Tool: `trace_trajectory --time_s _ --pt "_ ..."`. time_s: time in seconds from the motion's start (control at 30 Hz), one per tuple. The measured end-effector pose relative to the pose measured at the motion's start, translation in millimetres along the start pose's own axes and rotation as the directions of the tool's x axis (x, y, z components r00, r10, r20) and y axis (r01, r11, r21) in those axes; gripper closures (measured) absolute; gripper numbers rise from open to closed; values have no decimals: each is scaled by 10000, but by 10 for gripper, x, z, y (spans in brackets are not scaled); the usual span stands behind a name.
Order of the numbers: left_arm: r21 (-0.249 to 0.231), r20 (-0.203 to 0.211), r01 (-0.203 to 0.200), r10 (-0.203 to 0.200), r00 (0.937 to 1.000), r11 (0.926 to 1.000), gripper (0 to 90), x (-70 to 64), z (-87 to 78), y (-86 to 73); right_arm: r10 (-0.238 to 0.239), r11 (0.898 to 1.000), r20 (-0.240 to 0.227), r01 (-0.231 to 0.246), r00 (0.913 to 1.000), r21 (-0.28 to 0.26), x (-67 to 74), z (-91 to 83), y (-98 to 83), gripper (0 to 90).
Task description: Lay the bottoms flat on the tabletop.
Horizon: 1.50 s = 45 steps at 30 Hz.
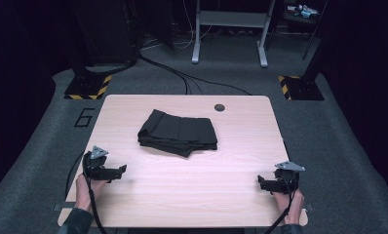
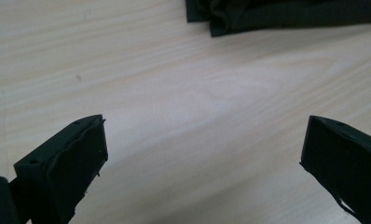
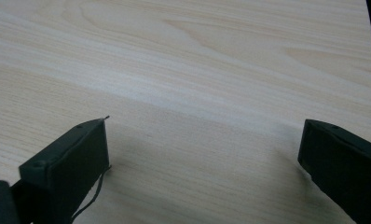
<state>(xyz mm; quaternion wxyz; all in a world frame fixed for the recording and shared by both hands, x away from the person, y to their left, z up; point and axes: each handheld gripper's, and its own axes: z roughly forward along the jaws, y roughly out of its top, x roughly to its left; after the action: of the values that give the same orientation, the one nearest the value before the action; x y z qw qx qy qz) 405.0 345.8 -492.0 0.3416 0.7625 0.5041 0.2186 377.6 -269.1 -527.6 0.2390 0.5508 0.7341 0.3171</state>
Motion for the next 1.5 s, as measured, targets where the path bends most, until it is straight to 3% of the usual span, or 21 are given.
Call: trace_trajectory --time_s 0.4,0.6,0.7,1.07,1.27,1.5 --pt "-208 377 -476 484 9981 9986 0 -138 256 537 -90 9999 105 90 9999 68 1 11 -9 19" --pt "-31 643 -730 730 9953 9973 0 -218 435 807 -21 10000 52 20 10000 98 -6 16 -10 18" --pt "166 655 -1112 1099 9918 9937 0 -255 549 947 17 9999 16 -17 10000 110 -10 17 -9 18" --pt "389 780 -1320 1287 9886 9905 0 -399 907 1328 52 9999 -7 -52 10000 116 -13 20 -8 19" --pt "953 585 -1736 1685 9840 9802 57 -454 1153 1352 53 9999 -5 -52 10000 111 -13 20 -8 19" --pt "1330 908 -1387 1273 9877 9814 109 -410 1293 1268 58 9999 -7 -58 10000 111 -12 20 -8 19"
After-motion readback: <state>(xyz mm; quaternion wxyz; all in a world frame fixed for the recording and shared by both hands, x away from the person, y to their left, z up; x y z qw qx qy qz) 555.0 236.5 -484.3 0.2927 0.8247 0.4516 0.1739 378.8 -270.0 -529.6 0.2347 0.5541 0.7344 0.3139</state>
